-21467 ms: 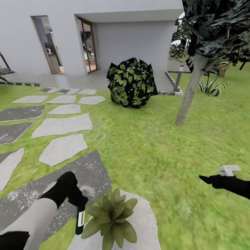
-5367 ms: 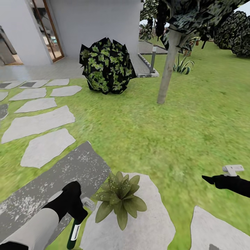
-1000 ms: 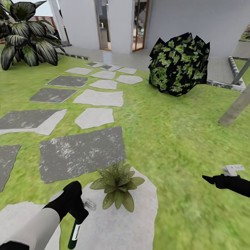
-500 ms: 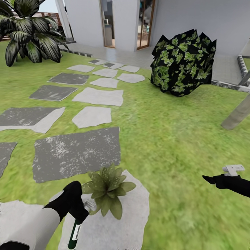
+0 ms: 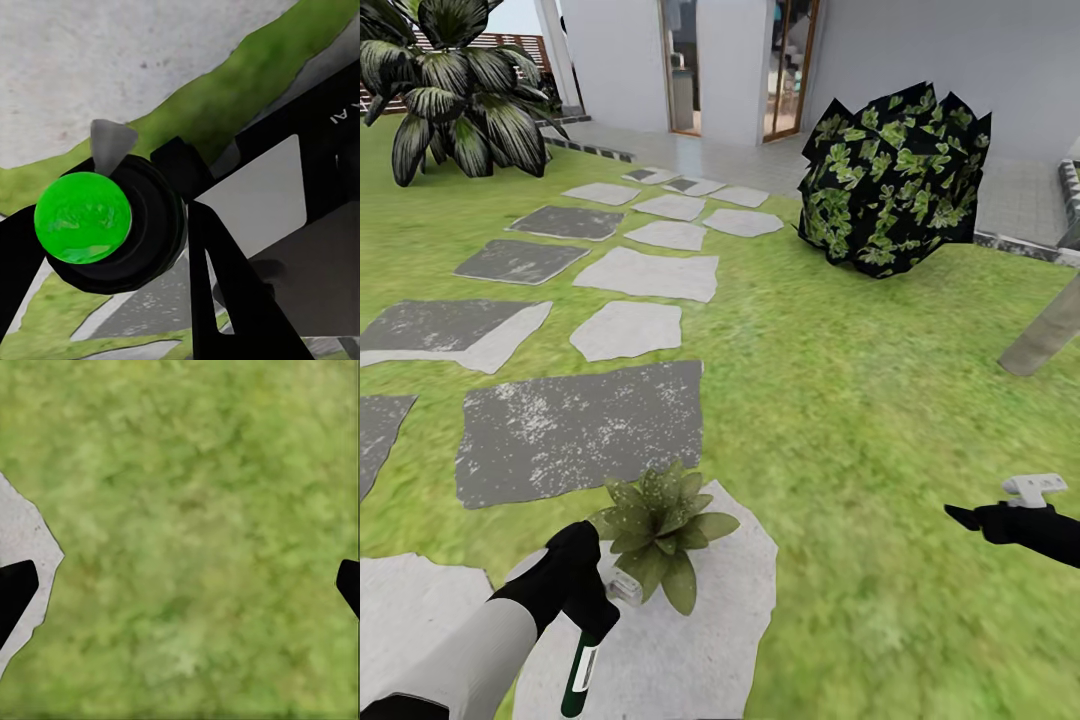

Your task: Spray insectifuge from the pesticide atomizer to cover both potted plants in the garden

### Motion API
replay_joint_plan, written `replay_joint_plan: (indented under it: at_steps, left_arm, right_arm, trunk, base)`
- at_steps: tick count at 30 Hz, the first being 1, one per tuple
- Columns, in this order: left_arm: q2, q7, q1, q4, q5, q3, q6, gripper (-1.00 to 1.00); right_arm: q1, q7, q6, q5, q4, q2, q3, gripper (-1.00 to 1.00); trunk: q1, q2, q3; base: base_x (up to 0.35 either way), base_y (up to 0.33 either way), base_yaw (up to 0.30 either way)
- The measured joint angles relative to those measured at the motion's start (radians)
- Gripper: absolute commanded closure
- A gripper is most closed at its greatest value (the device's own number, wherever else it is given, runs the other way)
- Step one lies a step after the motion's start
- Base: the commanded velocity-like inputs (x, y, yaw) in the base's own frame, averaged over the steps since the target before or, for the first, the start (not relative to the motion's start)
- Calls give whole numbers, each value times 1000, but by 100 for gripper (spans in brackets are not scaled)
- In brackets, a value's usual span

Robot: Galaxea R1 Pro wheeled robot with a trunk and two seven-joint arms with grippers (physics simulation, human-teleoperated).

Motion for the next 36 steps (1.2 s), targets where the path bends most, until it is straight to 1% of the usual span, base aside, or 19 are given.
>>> replay_joint_plan:
  at_steps: [6,15,18,28,33,34,35,36]
  left_arm:
    - [0,0,0,0,0,0,0,100]
    - [4,-2,2,2,2,1,-7,100]
    - [6,-2,7,3,2,1,-6,100]
    - [1,-8,11,4,6,0,-4,100]
    - [-16,-8,11,3,6,1,-4,100]
    - [-17,-8,11,3,6,2,-4,100]
    - [-18,-8,11,3,6,12,-4,100]
    - [-18,-7,11,3,5,35,-5,100]
  right_arm:
    - [0,0,0,0,1,-13,1,-100]
    - [-1,1,0,-1,1,-15,1,-100]
    - [-1,2,-1,-2,0,-15,0,-100]
    - [-1,-4,-21,-1,1,-18,-8,-100]
    - [-2,-4,-22,-1,2,-18,-9,-100]
    - [-2,-4,-23,-1,2,-18,-9,-100]
    - [-2,-4,-23,-1,2,-18,-8,-100]
    - [-2,-4,-23,-1,2,-18,-8,-100]
  trunk:
    - [0,0,-1]
    - [0,0,-4]
    - [0,0,-4]
    - [0,0,-5]
    - [0,0,-6]
    - [0,0,-7]
    - [0,0,-7]
    - [0,0,-8]
  base:
    - [-1,-1,127]
    - [0,0,232]
    - [0,0,101]
    - [0,0,15]
    - [0,0,161]
    - [0,0,211]
    - [0,-5,218]
    - [0,-37,223]
